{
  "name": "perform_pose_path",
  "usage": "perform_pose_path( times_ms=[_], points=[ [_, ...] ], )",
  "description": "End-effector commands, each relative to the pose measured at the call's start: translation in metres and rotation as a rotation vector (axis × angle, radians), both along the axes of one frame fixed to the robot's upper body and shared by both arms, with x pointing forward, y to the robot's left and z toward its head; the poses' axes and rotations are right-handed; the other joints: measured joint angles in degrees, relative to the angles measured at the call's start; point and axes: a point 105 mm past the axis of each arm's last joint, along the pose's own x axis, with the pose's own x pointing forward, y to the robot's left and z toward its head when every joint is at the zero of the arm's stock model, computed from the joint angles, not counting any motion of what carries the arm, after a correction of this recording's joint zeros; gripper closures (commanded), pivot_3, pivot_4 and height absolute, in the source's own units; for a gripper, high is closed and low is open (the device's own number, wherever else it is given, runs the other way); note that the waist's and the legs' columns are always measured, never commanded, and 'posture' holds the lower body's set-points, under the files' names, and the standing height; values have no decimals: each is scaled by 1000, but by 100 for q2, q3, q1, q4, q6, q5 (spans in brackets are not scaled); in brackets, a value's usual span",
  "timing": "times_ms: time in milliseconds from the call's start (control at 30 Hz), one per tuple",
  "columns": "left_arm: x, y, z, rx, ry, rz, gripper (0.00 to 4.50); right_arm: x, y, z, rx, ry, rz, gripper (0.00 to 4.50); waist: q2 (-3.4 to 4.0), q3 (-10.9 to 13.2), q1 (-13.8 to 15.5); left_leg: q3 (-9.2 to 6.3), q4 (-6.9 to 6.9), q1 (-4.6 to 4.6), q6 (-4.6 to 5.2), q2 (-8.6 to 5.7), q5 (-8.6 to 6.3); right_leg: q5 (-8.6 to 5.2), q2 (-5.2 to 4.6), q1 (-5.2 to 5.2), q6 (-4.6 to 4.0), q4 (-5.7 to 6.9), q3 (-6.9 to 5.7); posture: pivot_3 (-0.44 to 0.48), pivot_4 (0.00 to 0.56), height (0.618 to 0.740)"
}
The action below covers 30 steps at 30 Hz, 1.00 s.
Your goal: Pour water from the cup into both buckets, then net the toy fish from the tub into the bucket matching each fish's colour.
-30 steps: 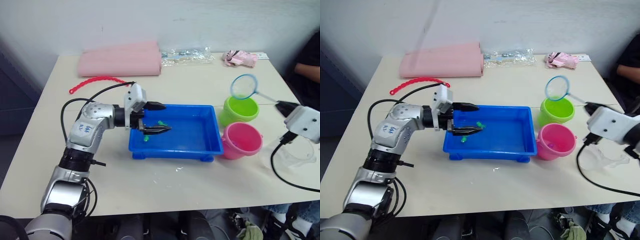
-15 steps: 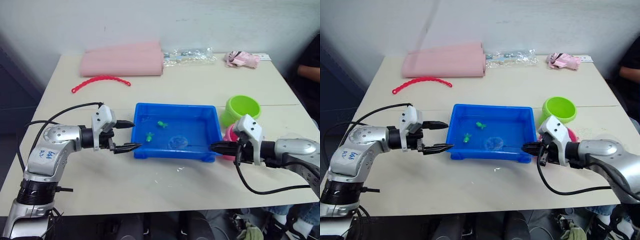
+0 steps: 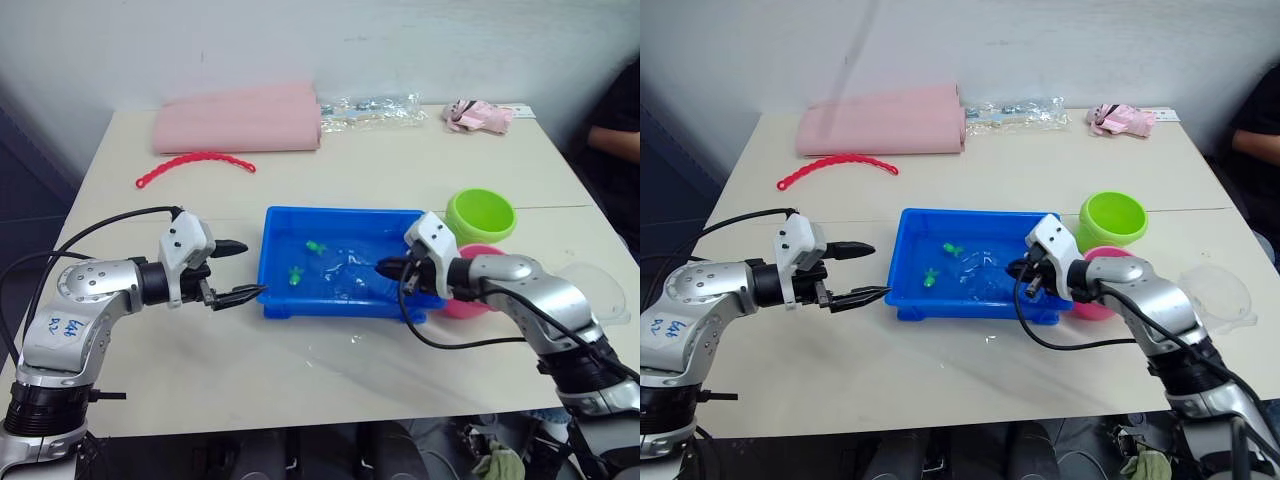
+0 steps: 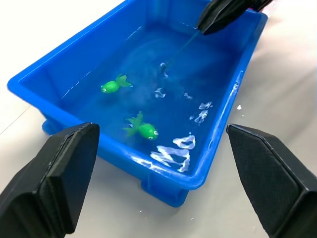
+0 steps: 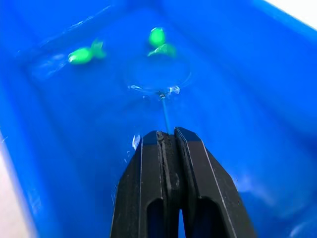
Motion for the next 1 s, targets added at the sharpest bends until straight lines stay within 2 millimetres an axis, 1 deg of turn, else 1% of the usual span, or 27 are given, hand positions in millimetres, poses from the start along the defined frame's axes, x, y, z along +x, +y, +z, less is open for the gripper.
perform_pose_path(
  times_ms=[33, 167, 300, 400, 467, 533, 600, 633, 667, 733, 800, 867, 900, 1000],
  points=[
    [-1, -3, 14, -7, -55, 7, 31, 24, 22, 26, 108, -109, -26, 4500, 0, 0, 4, 0, 0, -1, 0, 0, 0, 0, 1, -1, 0, -1, -1, 0, 150, 738],
    [1, -7, 14, -14, -58, -8, 31, 15, 22, 36, 174, -94, -8, 4500, 0, 0, -4, 2, -3, -2, -1, -1, -1, 0, 1, -2, 0, -2, 1, 0, 150, 738],
    [4, -13, 14, -26, -57, -35, 31, 8, 14, 44, 189, -97, -21, 4500, 0, 0, 4, 3, -4, -2, -3, 0, -1, 0, 3, -3, -1, -2, 2, 0, 150, 738],
    [7, -23, 17, -57, -53, -67, 31, 2, 5, 47, 177, -107, -40, 4500, 0, 0, 5, 3, -4, -2, -3, 0, -1, 0, 3, -3, -1, -2, 2, 0, 150, 738],
    [10, -35, 19, -81, -49, -119, 31, -8, -9, 54, 156, -130, -69, 4500, 0, 0, 15, 4, -5, -1, -4, 1, -2, 0, 4, -4, -1, -1, 3, 0, 150, 738],
    [9, -46, 22, -116, -33, -184, 31, -17, -22, 60, 131, -148, -93, 4500, 0, 0, 9, 5, -4, -2, -4, 0, -2, 0, 4, -4, -1, -1, 4, 0, 150, 738],
    [8, -60, 28, -155, -25, -254, 31, -25, -41, 65, 79, -176, -149, 4500, 0, 0, 8, 7, -5, -1, -4, 0, -2, 0, 4, -4, 0, -1, 6, 0, 150, 738],
    [11, -68, 30, -161, -33, -282, 31, -30, -52, 69, 61, -195, -187, 4500, 0, 0, 24, 7, -4, -1, -4, 0, -2, 0, 4, -4, 0, -1, 6, 0, 150, 738],
    [13, -74, 32, -163, -39, -300, 31, -33, -58, 73, 49, -208, -212, 4500, 1, 0, 53, 5, -4, -2, -4, -2, -2, 0, 3, -4, 0, -1, 4, 0, 150, 738],
    [17, -80, 33, -168, -44, -321, 31, -39, -68, 80, 39, -235, -253, 4500, 0, 0, 155, 7, -4, -3, -2, -3, -3, 0, 3, -4, 0, -4, 7, 0, 150, 738],
    [20, -88, 35, -193, -24, -365, 31, -47, -80, 90, 22, -274, -311, 4500, 0, 0, 149, 9, -2, -2, -1, -1, -2, 0, 5, -2, 1, -2, 8, 0, 150, 738],
    [21, -91, 35, -202, -15, -391, 31, -51, -86, 94, 15, -294, -341, 4500, 0, 0, 134, 9, -2, 0, -1, 1, -2, 0, 8, -2, 1, -1, 8, 0, 150, 738],
    [22, -94, 36, -205, -14, -409, 31, -53, -92, 99, 1, -314, -369, 4500, 1, 0, 128, 11, -3, 1, -1, 2, -2, 0, 9, -2, 1, -3, 9, 0, 150, 738],
    [29, -105, 37, -206, -22, -453, 31, -60, -117, 112, -123, -412, -463, 4500, 1, 0, 162, 12, -3, 0, -1, 2, -2, 0, 10, -4, 1, -3, 10, 0, 150, 738]
  ],
)
